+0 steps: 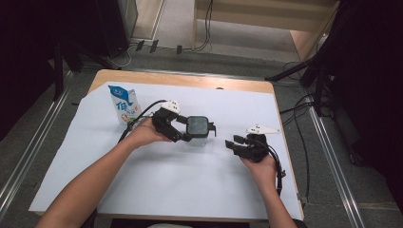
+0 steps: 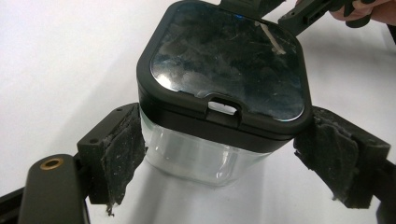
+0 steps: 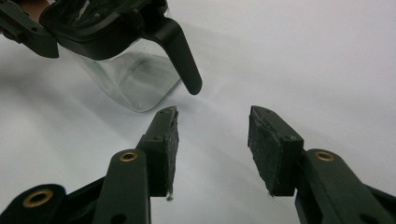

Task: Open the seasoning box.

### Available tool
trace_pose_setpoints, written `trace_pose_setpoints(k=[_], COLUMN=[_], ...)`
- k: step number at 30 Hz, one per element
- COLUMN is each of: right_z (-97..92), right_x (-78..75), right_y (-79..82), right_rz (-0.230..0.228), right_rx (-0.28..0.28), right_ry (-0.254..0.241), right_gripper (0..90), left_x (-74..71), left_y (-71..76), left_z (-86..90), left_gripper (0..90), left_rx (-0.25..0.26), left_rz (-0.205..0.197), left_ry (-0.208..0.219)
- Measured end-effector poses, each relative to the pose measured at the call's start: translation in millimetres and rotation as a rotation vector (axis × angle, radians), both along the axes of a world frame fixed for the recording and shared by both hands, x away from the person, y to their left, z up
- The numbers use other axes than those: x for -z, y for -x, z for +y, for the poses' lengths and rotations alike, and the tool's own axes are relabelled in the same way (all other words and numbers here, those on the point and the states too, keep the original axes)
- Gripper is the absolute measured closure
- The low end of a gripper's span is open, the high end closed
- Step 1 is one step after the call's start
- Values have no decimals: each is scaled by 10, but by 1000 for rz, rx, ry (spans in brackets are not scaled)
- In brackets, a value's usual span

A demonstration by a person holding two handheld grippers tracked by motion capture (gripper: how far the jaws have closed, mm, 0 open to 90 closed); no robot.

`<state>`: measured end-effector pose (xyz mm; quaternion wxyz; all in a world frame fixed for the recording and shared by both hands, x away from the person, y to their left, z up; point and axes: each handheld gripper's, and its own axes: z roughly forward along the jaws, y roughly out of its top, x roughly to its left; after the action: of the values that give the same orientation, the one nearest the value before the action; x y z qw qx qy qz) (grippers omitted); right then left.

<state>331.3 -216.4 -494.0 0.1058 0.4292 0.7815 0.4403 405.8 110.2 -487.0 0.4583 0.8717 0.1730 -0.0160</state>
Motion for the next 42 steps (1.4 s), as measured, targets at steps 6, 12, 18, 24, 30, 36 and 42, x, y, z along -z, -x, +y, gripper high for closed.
trace_pose_setpoints(k=[6, 12, 18, 24, 30, 36, 42], right_z=[15, 16, 29, 55, 85, 99, 101], right_x=[11, 17, 15, 14, 16, 18, 20], right_y=[-7, -13, -21, -44, -64, -73, -73], right_rz=[-1, 5, 4, 3, 4, -1, 2], right_rx=[-9, -12, -13, -23, -31, -39, -39], right_ry=[3, 7, 4, 3, 2, 0, -4], right_gripper=[540, 540, 541, 541, 543, 546, 553], left_x=[-27, -54, -81, -114, -147, -178, -254], left_y=[-2, 9, 22, 32, 39, 53, 70], left_z=[22, 32, 48, 80, 104, 118, 97], left_gripper=[179, 188, 201, 232, 297, 312, 363], left_rx=[-3, -6, -12, -17, -26, -26, -2], left_rz=[-2, 1, -5, -9, -19, -23, -34], left_ry=[0, -3, -4, -13, -7, -4, -7])
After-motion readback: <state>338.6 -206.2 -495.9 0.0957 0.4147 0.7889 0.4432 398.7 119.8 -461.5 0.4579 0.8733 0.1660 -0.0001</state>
